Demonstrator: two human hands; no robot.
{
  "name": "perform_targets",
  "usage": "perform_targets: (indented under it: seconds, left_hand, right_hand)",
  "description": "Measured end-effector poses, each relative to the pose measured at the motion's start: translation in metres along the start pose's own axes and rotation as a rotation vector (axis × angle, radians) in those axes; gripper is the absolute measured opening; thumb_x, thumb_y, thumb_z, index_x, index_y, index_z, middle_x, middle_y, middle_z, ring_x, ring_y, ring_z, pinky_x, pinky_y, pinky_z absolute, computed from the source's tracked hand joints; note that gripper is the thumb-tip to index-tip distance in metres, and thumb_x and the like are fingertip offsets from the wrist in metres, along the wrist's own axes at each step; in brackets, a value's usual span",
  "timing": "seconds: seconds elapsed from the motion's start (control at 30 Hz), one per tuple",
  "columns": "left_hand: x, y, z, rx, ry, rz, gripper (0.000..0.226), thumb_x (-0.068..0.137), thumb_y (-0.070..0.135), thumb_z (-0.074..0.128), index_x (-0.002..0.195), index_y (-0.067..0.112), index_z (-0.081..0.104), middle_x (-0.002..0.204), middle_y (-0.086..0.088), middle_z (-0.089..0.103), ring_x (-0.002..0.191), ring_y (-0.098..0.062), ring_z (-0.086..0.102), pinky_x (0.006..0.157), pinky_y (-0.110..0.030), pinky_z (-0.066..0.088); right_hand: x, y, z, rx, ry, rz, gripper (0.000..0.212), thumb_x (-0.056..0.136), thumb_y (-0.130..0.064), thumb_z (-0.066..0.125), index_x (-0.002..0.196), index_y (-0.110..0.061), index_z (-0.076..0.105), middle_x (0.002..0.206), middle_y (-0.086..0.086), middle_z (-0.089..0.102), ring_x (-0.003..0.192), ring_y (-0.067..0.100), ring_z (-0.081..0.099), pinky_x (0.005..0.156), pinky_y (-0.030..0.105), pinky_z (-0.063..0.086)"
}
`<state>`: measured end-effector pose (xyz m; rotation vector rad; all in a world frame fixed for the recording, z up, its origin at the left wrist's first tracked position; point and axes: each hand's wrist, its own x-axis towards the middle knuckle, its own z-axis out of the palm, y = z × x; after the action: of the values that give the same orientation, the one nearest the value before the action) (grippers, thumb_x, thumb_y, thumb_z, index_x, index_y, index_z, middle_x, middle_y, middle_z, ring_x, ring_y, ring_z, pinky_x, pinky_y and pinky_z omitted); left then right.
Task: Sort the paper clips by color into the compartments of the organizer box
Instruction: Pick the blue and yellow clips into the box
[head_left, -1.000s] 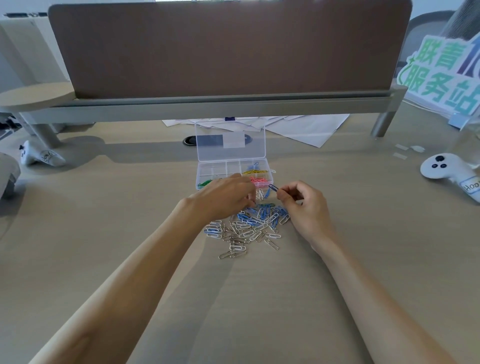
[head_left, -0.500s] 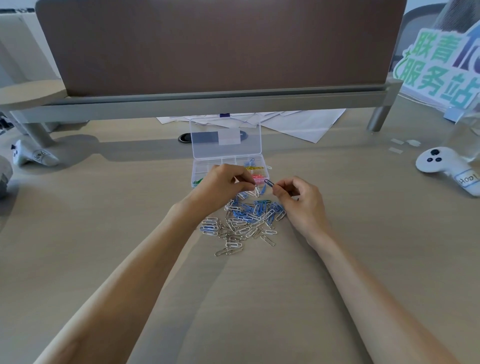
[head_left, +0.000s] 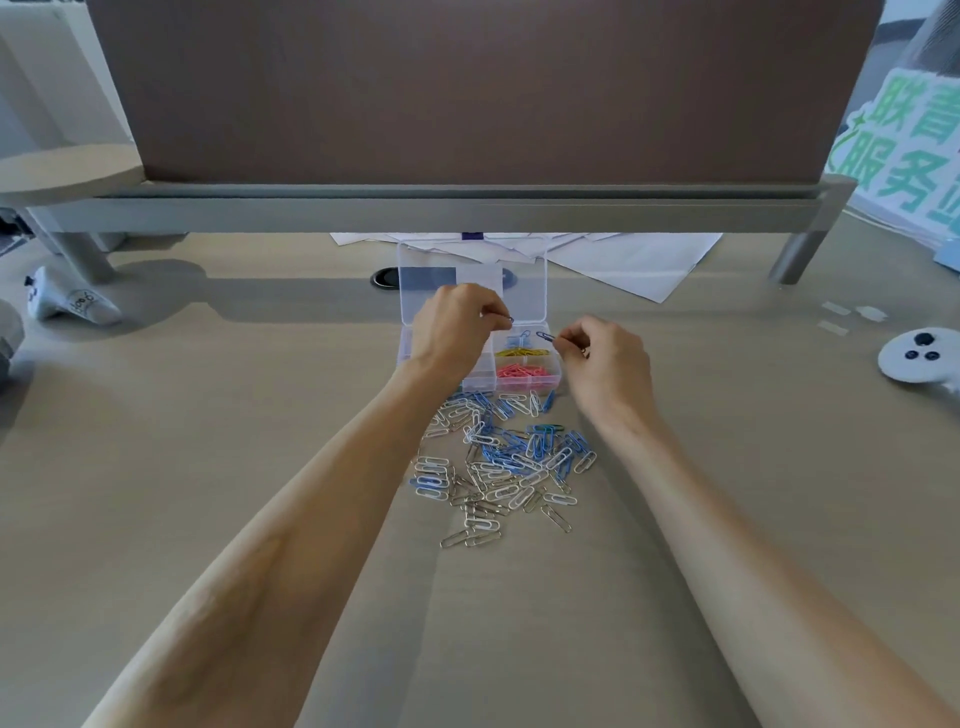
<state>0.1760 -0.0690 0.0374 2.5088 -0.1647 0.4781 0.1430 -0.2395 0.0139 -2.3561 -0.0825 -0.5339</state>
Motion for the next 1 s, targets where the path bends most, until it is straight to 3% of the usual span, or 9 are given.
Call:
perform_targets:
  seconds: [0.2, 0.33, 0.5, 0.63, 0.73, 0.83, 0.9, 1.0]
  left_hand:
    - [0.009, -0.012, 0.005, -0.057, 0.02, -0.059, 0.017, 0.094, 0.026, 0.059, 0.1, 0.024, 0.075, 0.103, 0.008, 0.073, 0.093, -0.012, 0.064, 0.074, -0.03, 0.053]
    - [0.002, -0.023, -0.004, -0.095, 0.063, -0.075, 0.018, 0.095, 0.023, 0.057, 0.106, 0.023, 0.071, 0.104, 0.008, 0.07, 0.086, -0.011, 0.059, 0.073, -0.028, 0.049]
    - [-0.016, -0.027, -0.011, -0.065, -0.06, 0.041, 0.022, 0.094, 0.015, 0.055, 0.11, 0.023, 0.069, 0.107, 0.007, 0.069, 0.095, -0.009, 0.059, 0.082, -0.027, 0.049]
    - [-0.033, -0.023, -0.02, -0.05, -0.214, 0.195, 0.019, 0.092, 0.02, 0.061, 0.108, 0.026, 0.069, 0.103, 0.01, 0.067, 0.081, 0.001, 0.053, 0.078, -0.022, 0.045]
    - [-0.05, -0.018, -0.027, -0.011, -0.331, 0.281, 0.017, 0.087, 0.027, 0.069, 0.104, 0.029, 0.071, 0.103, 0.01, 0.062, 0.088, -0.004, 0.052, 0.076, -0.022, 0.042]
    - [-0.068, -0.016, -0.031, 0.086, -0.244, 0.369, 0.015, 0.086, 0.032, 0.069, 0.101, 0.032, 0.071, 0.106, 0.012, 0.054, 0.095, -0.002, 0.041, 0.067, -0.02, 0.035]
    - [-0.076, -0.014, -0.033, 0.12, -0.166, 0.403, 0.015, 0.087, 0.031, 0.069, 0.101, 0.031, 0.07, 0.105, 0.012, 0.052, 0.093, -0.001, 0.037, 0.062, -0.018, 0.031]
    - [-0.082, -0.012, -0.036, 0.149, -0.173, 0.366, 0.017, 0.089, 0.029, 0.066, 0.105, 0.029, 0.069, 0.104, 0.013, 0.055, 0.092, 0.001, 0.031, 0.067, -0.023, 0.036]
  right_hand:
    - [0.027, 0.0, 0.012, -0.112, -0.026, -0.108, 0.01, 0.09, -0.019, 0.06, 0.084, -0.014, 0.067, 0.08, 0.001, 0.068, 0.074, 0.022, 0.06, 0.069, 0.037, 0.051]
    - [0.045, -0.008, 0.022, -0.113, -0.13, -0.212, 0.009, 0.091, -0.012, 0.063, 0.092, -0.012, 0.072, 0.09, 0.003, 0.071, 0.084, 0.021, 0.064, 0.078, 0.035, 0.052]
    - [0.049, -0.009, 0.026, -0.136, -0.223, -0.272, 0.021, 0.095, -0.006, 0.055, 0.107, -0.006, 0.071, 0.107, 0.011, 0.071, 0.101, 0.027, 0.064, 0.09, 0.038, 0.05]
    - [0.034, -0.002, 0.002, -0.08, -0.213, -0.314, 0.019, 0.093, -0.015, 0.059, 0.107, -0.012, 0.072, 0.096, -0.001, 0.069, 0.088, 0.016, 0.058, 0.077, 0.028, 0.043]
    - [0.009, 0.004, -0.022, -0.047, -0.256, -0.337, 0.014, 0.086, -0.014, 0.066, 0.095, -0.021, 0.075, 0.081, -0.015, 0.057, 0.07, 0.005, 0.051, 0.065, 0.02, 0.036]
    - [-0.018, 0.005, -0.038, -0.036, -0.353, -0.333, 0.017, 0.08, -0.011, 0.066, 0.086, -0.025, 0.074, 0.081, -0.016, 0.058, 0.074, -0.004, 0.051, 0.063, 0.01, 0.035]
    - [-0.03, 0.005, -0.042, -0.016, -0.403, -0.323, 0.017, 0.078, -0.012, 0.067, 0.085, -0.025, 0.074, 0.083, -0.015, 0.059, 0.076, -0.007, 0.05, 0.066, 0.01, 0.035]
    - [-0.039, 0.005, -0.042, -0.015, -0.425, -0.335, 0.017, 0.077, -0.01, 0.068, 0.084, -0.024, 0.075, 0.079, -0.017, 0.056, 0.071, -0.003, 0.051, 0.067, 0.016, 0.041]
